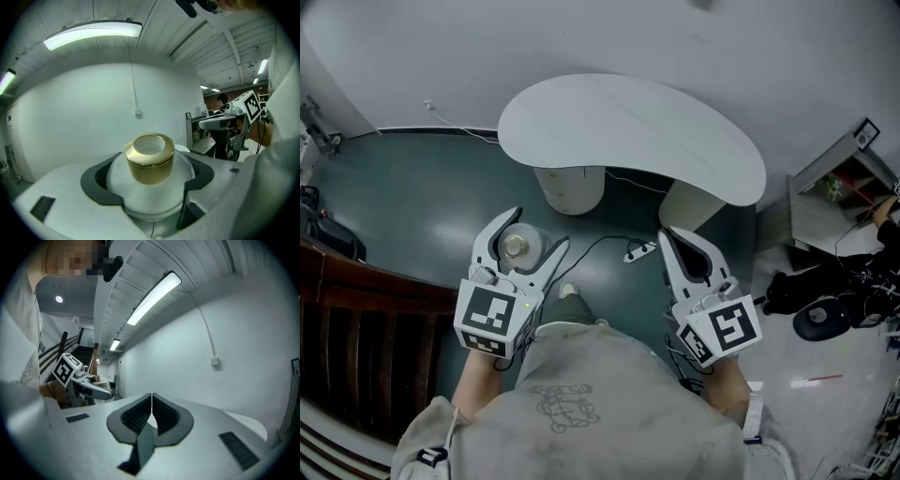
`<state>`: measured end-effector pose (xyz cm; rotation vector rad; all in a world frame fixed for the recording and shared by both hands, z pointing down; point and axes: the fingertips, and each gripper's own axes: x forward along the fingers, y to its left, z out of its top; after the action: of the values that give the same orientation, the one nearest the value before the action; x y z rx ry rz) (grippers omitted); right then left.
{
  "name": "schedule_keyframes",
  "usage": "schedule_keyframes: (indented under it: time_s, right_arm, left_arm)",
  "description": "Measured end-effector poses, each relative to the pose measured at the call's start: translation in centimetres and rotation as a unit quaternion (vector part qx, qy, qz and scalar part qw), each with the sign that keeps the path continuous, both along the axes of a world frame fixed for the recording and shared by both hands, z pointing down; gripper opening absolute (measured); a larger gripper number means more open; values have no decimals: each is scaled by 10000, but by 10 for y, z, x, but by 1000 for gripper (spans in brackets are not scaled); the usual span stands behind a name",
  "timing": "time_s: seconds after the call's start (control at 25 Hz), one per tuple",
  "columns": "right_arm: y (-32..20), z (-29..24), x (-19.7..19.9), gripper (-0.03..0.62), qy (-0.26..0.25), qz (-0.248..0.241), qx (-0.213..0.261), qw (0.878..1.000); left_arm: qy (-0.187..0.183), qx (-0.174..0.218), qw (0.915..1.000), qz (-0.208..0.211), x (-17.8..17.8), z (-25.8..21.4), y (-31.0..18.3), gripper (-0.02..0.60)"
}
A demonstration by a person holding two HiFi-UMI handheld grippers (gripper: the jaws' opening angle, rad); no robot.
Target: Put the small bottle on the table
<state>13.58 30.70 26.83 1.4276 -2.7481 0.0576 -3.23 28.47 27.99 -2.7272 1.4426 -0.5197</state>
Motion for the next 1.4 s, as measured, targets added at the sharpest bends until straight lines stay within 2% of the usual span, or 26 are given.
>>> schedule_keyframes:
  time_s: [0.2,0.72,1.04,1.4]
  right_arm:
    - [-1,-3,4,31,-141,-78,83,9998]
    - [-35,14,7,31,-18,-11,123,9999]
    - [-85,23,-7,31,55,-47,30,10000]
    - [-166,29,-41,31,176,-14,-197,9996]
  left_arm:
    - [5,14,10000,-55,3,7,-7,347]
    - [55,31,9999,95,13,24,-44,347]
    - [50,-154,9999,51,-2,38,-92,347]
    - [-56,-363,9993,75,-35,49,-173,348]
